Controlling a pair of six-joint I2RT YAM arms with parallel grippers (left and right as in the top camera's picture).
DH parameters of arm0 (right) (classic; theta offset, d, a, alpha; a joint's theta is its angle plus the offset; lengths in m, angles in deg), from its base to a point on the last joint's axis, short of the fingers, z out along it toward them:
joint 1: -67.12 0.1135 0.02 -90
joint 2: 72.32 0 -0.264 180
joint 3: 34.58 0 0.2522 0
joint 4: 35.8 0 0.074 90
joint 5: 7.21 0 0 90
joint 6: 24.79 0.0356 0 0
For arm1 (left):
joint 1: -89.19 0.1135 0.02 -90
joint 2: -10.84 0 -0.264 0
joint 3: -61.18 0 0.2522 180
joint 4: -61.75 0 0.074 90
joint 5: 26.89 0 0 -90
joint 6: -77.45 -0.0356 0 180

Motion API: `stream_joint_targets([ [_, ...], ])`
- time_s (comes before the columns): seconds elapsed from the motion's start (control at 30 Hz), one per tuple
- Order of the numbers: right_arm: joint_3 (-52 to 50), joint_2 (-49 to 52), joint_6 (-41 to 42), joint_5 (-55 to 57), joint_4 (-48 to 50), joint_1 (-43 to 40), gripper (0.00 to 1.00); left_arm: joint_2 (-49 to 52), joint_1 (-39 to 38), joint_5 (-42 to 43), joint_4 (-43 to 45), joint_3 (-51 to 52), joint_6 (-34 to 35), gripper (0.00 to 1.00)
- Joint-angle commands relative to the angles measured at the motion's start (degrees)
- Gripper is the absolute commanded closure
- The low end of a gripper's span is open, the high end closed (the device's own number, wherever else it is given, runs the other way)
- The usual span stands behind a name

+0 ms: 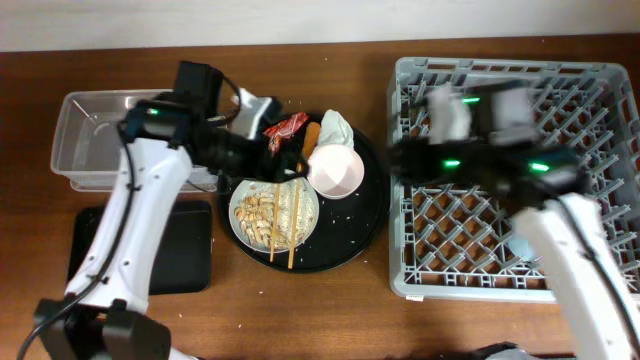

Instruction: Sort waste into correct bins and load items into the dishwasher rack

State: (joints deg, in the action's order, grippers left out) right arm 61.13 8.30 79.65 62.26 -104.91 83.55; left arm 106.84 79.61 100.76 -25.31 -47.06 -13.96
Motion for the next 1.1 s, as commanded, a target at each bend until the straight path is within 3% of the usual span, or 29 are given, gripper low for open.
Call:
stream_joint_targets([
  [0.0,0.1,9.2,13.7,25.0,1.3,8.1,0.38,-3.8,5.4,-21.5,-8.8,-13.0,6.1,0.01],
  [0.07,0.1,16.4,15.0,25.4,5.2,8.4,0.38,-6.4,7.4,-24.7,-12.8,-17.6,6.8,0.01],
  [0.17,0.1,26.1,12.6,18.7,11.2,8.3,0.5,-11.2,7.9,-25.3,-13.9,-17.9,6.8,0.01],
  [0.3,0.1,33.5,12.7,18.5,14.4,8.3,0.59,-14.7,7.9,-25.5,-14.0,-17.9,6.8,0.01],
  [0.33,0.1,34.6,12.7,18.1,14.7,8.3,0.67,-14.9,7.9,-25.5,-14.0,-17.9,6.8,0.01],
  [0.37,0.1,34.9,12.7,17.7,14.2,8.3,0.88,-14.9,7.9,-25.5,-14.0,-17.9,6.8,0.01],
  [0.4,0.2,34.8,12.6,17.7,14.0,8.2,0.96,-14.9,7.9,-25.5,-14.0,-17.9,6.8,0.01],
  [0.53,3.6,28.5,12.6,20.0,8.4,6.4,0.96,-14.9,7.9,-25.5,-14.0,-17.9,6.8,0.01],
  [0.67,8.7,14.4,10.8,26.5,1.9,2.1,0.96,-14.9,7.9,-25.5,-14.0,-17.9,6.8,0.01],
  [0.7,9.2,11.1,9.9,30.7,0.6,1.1,0.96,-14.9,7.9,-25.5,-14.0,-17.9,6.8,0.01],
  [0.8,9.2,3.0,9.4,61.9,-3.8,-2.4,0.96,-14.9,7.9,-25.5,-14.0,-17.9,6.8,0.01],
  [0.87,9.0,3.0,9.4,79.4,-5.8,-6.0,0.96,-14.9,7.9,-25.5,-14.0,-17.9,6.8,0.01],
  [0.9,8.8,4.0,9.4,83.0,-5.8,-8.6,0.96,-14.9,7.9,-25.5,-14.0,-17.9,6.8,0.01],
  [1.07,8.6,14.1,9.8,84.3,-4.4,-17.5,0.96,-14.9,7.9,-25.5,-14.0,-17.9,6.8,0.01],
])
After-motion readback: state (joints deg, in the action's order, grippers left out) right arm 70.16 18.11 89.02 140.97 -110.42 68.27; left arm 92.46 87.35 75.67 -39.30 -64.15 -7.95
